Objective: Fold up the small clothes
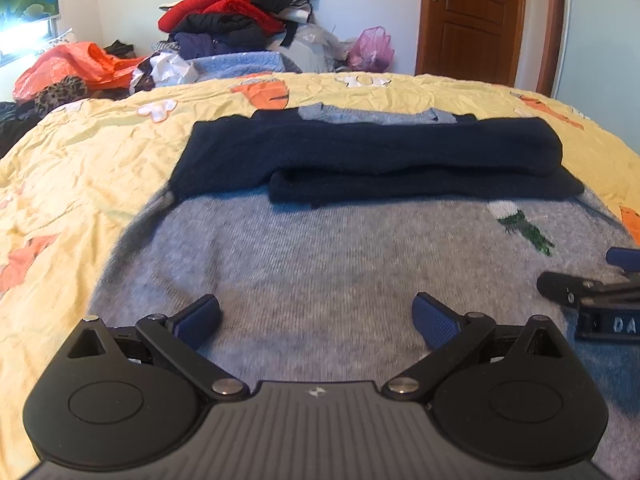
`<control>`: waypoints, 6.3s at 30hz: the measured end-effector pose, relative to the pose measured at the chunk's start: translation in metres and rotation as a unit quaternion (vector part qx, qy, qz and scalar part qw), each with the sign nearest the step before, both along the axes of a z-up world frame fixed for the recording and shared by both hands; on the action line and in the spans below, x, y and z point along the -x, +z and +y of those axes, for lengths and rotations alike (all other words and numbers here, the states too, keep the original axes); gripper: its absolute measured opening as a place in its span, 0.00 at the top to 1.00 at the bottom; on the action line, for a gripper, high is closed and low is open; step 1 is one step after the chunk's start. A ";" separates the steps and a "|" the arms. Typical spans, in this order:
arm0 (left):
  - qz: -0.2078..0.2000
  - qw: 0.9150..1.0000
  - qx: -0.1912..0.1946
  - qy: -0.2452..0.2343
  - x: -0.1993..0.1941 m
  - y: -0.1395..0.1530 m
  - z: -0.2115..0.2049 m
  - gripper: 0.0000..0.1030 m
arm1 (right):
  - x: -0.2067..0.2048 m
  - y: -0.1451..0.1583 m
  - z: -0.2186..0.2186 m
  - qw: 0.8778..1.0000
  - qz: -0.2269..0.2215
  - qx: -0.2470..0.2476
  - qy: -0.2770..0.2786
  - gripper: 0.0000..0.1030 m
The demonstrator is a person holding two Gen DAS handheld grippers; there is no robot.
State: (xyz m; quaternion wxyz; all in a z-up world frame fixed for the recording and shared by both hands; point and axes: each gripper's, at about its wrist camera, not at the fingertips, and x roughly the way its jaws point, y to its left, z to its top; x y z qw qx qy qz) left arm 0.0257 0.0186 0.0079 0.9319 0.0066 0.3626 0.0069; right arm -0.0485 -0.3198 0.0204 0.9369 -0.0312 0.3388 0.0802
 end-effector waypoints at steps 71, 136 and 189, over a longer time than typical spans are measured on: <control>0.014 1.000 -0.004 -0.009 0.145 0.006 -0.001 0.00 | 0.149 0.010 -0.006 0.998 0.022 0.007 0.051 0.00; 0.145 0.913 0.378 -0.052 0.188 0.001 0.157 0.43 | 0.175 0.012 -0.170 0.888 0.231 -0.391 0.076 0.22; 0.146 0.943 0.294 -0.061 0.197 0.011 0.161 0.95 | 0.179 0.000 -0.187 0.885 0.243 -0.389 0.084 0.86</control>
